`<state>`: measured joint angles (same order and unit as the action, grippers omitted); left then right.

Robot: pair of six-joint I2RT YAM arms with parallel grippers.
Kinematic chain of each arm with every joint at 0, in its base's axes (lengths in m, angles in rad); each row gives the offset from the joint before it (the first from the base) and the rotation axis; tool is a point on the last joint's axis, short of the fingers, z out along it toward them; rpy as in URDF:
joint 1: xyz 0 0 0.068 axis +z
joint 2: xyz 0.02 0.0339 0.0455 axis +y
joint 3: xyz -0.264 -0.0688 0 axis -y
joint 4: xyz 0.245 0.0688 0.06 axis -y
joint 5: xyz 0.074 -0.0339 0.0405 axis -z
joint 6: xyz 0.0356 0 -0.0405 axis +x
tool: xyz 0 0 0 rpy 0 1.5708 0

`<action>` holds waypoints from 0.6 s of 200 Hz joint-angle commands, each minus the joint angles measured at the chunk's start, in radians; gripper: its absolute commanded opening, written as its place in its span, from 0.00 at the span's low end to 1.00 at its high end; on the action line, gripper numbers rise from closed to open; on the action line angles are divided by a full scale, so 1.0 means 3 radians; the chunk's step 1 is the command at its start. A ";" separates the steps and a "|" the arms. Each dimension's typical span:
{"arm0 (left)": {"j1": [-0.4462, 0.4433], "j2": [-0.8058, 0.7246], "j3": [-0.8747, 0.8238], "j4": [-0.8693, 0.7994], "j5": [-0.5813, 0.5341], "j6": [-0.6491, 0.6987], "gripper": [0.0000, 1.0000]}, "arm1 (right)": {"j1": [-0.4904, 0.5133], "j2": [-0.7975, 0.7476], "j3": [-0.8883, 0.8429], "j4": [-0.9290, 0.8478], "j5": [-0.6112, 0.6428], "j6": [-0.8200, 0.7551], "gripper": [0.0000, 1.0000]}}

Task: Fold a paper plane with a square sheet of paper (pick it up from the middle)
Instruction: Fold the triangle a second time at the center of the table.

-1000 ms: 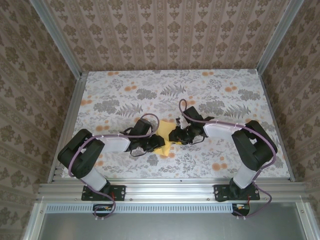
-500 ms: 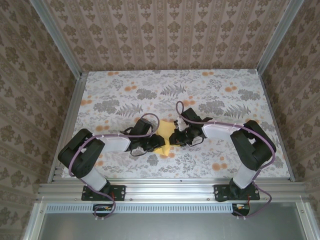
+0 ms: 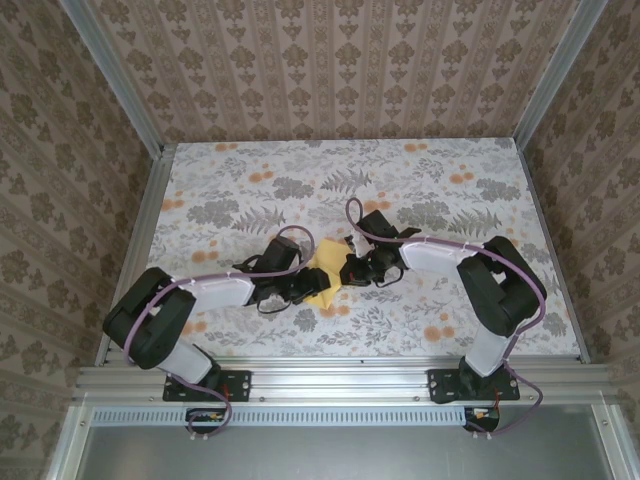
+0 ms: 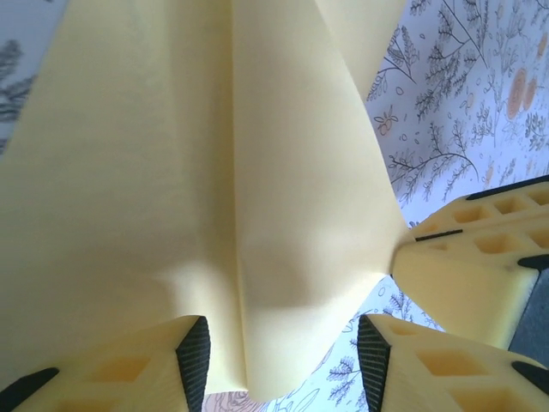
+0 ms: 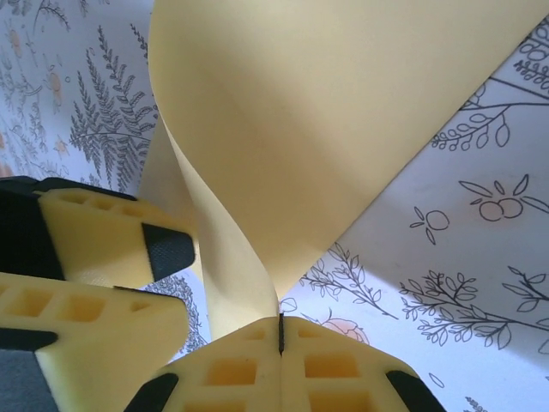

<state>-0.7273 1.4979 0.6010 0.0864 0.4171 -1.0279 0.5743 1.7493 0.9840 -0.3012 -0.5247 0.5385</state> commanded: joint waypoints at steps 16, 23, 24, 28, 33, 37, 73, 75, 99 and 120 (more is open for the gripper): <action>0.0061 -0.0149 -0.0086 -0.0279 -0.0208 0.0105 0.44 | 0.0024 0.0145 0.0160 -0.0251 0.0087 -0.0238 0.03; 0.0069 -0.0159 -0.0090 -0.0304 -0.0241 0.0112 0.42 | 0.0024 0.0155 0.0187 -0.0280 0.0086 -0.0268 0.03; 0.0068 -0.0160 -0.0088 -0.0309 -0.0248 0.0115 0.41 | 0.0024 0.0159 0.0189 -0.0285 0.0086 -0.0275 0.03; 0.0071 -0.0166 -0.0087 -0.0330 -0.0275 0.0123 0.40 | 0.0026 0.0166 0.0204 -0.0309 0.0085 -0.0287 0.03; 0.0073 -0.0173 -0.0082 -0.0363 -0.0305 0.0133 0.38 | 0.0026 0.0182 0.0223 -0.0326 0.0091 -0.0314 0.03; 0.0073 -0.0171 -0.0076 -0.0398 -0.0331 0.0143 0.37 | 0.0024 0.0190 0.0235 -0.0338 0.0090 -0.0327 0.03; 0.0078 -0.0126 0.0018 -0.0671 -0.0519 0.0266 0.27 | 0.0029 0.0251 0.0333 -0.0431 0.0103 -0.0438 0.03; 0.0081 -0.0121 0.0025 -0.0682 -0.0525 0.0270 0.27 | 0.0029 0.0257 0.0338 -0.0432 0.0101 -0.0443 0.03; 0.0079 -0.0061 0.0073 -0.0811 -0.0571 0.0321 0.20 | 0.0029 0.0317 0.0424 -0.0479 0.0117 -0.0491 0.03; 0.0080 -0.0013 0.0111 -0.0899 -0.0583 0.0362 0.17 | 0.0034 0.0367 0.0481 -0.0500 0.0129 -0.0524 0.03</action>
<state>-0.7109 1.4719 0.6037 -0.1059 0.2756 -0.9607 0.5755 1.8282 1.0920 -0.4034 -0.5041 0.4171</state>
